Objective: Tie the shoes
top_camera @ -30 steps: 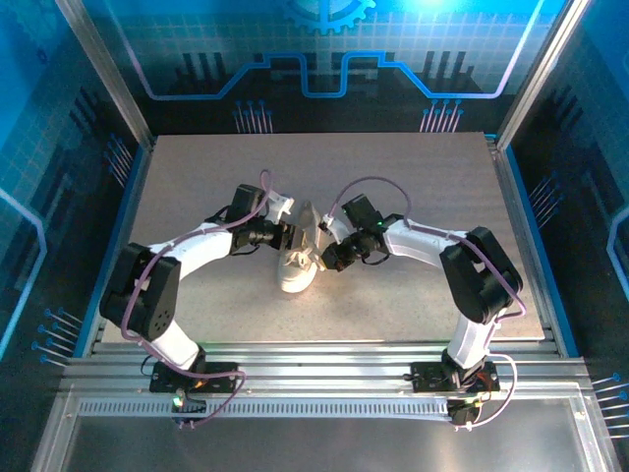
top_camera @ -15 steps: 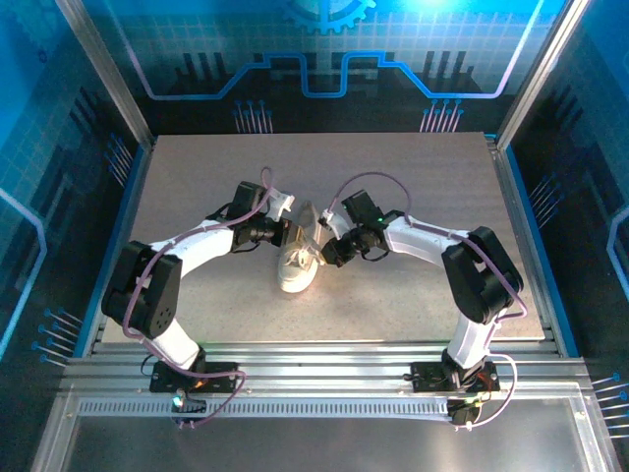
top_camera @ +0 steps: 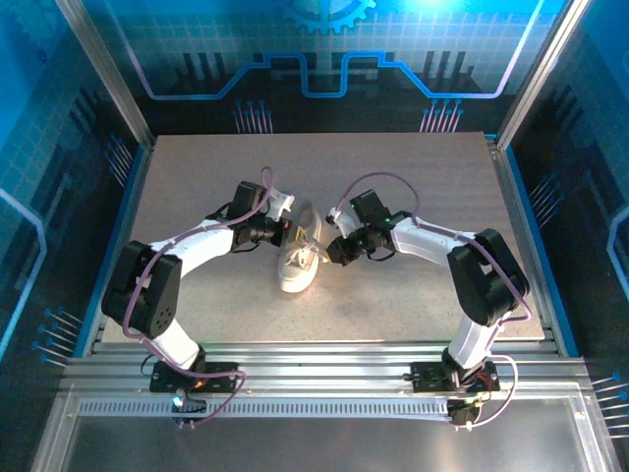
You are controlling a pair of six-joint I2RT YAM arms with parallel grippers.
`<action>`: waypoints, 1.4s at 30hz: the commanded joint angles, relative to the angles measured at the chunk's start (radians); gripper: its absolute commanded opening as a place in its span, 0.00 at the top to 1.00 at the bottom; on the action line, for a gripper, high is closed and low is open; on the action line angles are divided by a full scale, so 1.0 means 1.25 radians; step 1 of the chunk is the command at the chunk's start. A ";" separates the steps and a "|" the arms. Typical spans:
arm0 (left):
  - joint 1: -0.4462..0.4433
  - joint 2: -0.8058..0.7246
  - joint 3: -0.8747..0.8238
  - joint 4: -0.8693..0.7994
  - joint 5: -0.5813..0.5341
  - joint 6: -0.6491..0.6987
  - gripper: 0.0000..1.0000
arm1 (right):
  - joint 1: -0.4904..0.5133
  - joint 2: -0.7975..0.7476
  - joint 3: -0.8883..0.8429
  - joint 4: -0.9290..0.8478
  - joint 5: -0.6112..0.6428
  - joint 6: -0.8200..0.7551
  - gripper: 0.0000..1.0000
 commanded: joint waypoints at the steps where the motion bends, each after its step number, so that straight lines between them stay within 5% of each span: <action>1: 0.003 -0.011 0.028 -0.023 0.018 0.021 0.98 | -0.005 0.000 0.011 0.004 -0.069 -0.010 0.97; 7: 0.002 -0.004 0.035 -0.038 0.020 0.029 0.99 | -0.005 0.010 0.052 -0.037 -0.058 -0.036 0.88; 16: 0.002 -0.005 0.035 -0.039 0.021 0.032 0.99 | -0.006 0.015 0.072 -0.074 -0.025 -0.058 1.00; 33: -0.002 -0.035 0.020 -0.049 0.052 0.031 0.97 | -0.029 0.093 0.085 -0.136 0.064 -0.076 1.00; 42: -0.004 -0.081 -0.020 -0.033 0.045 0.033 0.72 | -0.034 0.119 0.094 -0.156 0.079 -0.087 1.00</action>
